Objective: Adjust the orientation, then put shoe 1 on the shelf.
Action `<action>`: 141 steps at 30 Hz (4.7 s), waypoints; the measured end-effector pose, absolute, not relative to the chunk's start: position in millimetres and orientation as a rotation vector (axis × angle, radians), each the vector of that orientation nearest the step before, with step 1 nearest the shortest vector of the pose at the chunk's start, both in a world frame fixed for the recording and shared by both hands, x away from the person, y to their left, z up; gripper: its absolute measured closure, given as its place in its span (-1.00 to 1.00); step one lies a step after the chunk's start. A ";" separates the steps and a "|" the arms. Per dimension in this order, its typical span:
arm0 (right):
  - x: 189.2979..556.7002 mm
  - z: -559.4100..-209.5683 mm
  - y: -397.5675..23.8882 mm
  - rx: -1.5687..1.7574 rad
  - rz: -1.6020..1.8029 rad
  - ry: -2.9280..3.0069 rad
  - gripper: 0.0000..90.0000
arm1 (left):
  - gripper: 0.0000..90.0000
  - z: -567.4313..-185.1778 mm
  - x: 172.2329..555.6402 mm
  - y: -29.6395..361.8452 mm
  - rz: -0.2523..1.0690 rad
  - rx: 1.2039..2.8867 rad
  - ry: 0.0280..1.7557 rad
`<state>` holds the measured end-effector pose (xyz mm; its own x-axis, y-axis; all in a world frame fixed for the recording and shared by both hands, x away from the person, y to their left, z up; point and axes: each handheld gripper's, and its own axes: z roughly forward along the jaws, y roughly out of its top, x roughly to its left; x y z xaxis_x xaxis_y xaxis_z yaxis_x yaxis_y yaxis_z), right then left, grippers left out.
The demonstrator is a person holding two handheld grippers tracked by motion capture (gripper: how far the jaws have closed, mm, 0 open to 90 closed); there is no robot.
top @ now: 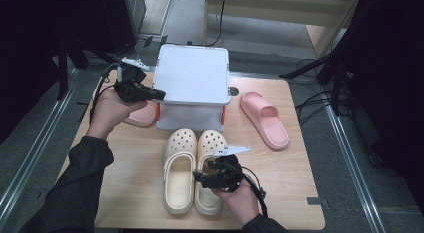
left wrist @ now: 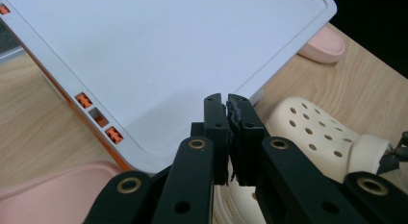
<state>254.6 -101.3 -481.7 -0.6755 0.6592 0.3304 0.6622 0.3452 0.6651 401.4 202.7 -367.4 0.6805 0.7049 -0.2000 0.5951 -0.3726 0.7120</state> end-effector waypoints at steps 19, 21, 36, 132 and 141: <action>254.9 -488.1 -63.7 -1.470 -1.238 -2.673 -0.26 | 0.91 -376.5 421.9 201.5 0.163 2.105 0.983; 254.4 -488.4 -61.5 -1.493 -1.238 -2.672 -0.25 | 0.91 -377.1 421.4 201.6 0.168 2.100 0.981; 255.1 -491.8 -55.6 -1.544 -1.185 -2.725 0.03 | 0.90 -378.0 421.6 202.3 0.168 2.096 0.971; 361.2 -463.0 -62.9 -1.558 -1.339 -2.628 0.27 | 0.92 -378.3 419.6 204.8 0.140 2.087 0.988; 332.7 -451.6 -79.8 -1.415 -1.421 -2.550 0.64 | 0.92 -378.2 419.6 204.9 0.136 2.081 1.000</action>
